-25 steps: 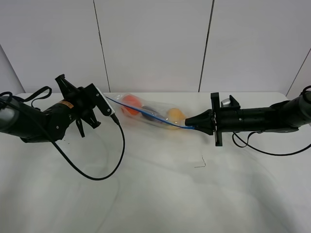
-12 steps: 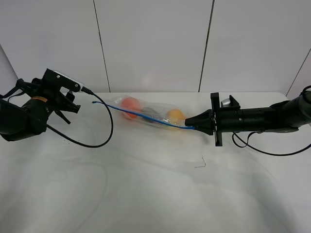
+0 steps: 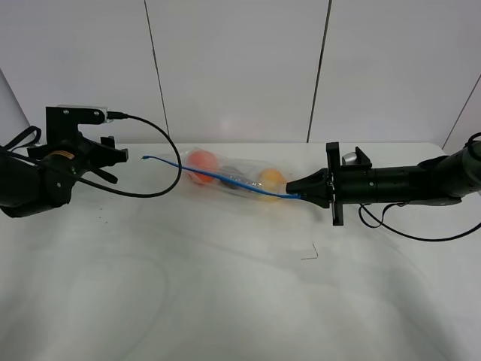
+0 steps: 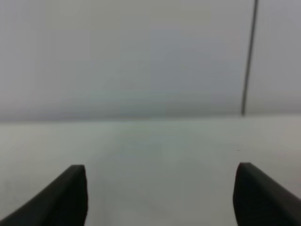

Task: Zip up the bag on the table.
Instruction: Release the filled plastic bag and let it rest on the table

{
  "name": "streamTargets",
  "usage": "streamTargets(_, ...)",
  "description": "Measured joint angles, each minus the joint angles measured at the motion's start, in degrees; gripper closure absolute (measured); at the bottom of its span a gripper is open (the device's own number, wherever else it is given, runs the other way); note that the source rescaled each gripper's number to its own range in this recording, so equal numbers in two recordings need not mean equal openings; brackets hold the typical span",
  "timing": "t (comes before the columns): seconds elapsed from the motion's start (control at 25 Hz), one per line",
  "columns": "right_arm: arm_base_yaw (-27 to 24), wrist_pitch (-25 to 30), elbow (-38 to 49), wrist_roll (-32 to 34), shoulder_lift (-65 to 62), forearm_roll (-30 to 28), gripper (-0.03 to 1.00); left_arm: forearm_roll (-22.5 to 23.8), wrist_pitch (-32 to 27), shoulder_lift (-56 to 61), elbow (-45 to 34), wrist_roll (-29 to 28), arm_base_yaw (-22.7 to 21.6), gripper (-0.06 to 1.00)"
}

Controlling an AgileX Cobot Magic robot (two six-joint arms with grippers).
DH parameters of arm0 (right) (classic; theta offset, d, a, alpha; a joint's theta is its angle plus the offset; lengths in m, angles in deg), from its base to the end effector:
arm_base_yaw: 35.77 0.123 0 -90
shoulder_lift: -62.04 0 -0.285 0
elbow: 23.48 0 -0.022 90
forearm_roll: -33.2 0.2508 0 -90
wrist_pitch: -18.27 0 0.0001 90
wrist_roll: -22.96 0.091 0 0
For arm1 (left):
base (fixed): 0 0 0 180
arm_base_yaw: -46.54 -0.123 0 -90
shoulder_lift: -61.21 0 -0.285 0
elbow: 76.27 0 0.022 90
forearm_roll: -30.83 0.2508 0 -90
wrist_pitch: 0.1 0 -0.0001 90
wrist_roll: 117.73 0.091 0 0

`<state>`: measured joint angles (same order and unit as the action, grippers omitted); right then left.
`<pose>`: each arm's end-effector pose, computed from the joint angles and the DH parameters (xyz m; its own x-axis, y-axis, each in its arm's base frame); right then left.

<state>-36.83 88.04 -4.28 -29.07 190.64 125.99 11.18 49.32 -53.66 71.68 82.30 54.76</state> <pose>0.3518 0.0788 0.1209 -0.9603 0.2687 0.0744 0.1415 0.2397 0.9605 0.3616 -0.0288 0.1693 -0.1706 0.1429 -0.9749 -0.0913 0.9829 0.1601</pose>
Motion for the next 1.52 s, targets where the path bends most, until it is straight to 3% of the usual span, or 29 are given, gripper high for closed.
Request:
streamTargets(0.16,0.0,0.0,0.0,0.0,0.0,0.06,0.97,-0.17,-12.9,2.33,2.28,2.48,-1.17,-0.01)
streamTargets(0.52,0.0,0.0,0.0,0.24,0.0,0.24,0.97,-0.24,-54.18,4.45,14.37,5.44,-3.53,-0.01)
streamTargets(0.72,0.0,0.0,0.0,0.28,0.0,0.24,0.97,-0.12,-63.27,4.5,18.34,2.76,-3.64,-0.01)
streamTargets(0.88,0.0,0.0,0.0,0.28,0.0,0.28,0.97,1.57,-68.21,4.5,19.3,-4.42,-3.64,-0.01)
streamTargets(0.96,0.0,0.0,0.0,0.28,0.0,0.28,0.97,4.81,-71.62,4.5,20.08,-10.12,-3.64,-0.01)
streamTargets(1.2,0.0,0.0,0.0,0.28,0.0,0.28,0.97,21.56,-86.47,4.5,26.09,-27.88,-3.64,-0.02)
streamTargets(1.32,0.0,0.0,0.0,0.39,0.0,0.28,0.97,25.93,-94.09,4.5,29.62,-29.52,-3.7,-0.02)
streamTargets(1.52,0.0,0.0,0.0,0.39,0.0,0.28,0.97,26.69,-101.48,4.5,33.27,-29.9,-3.75,-0.02)
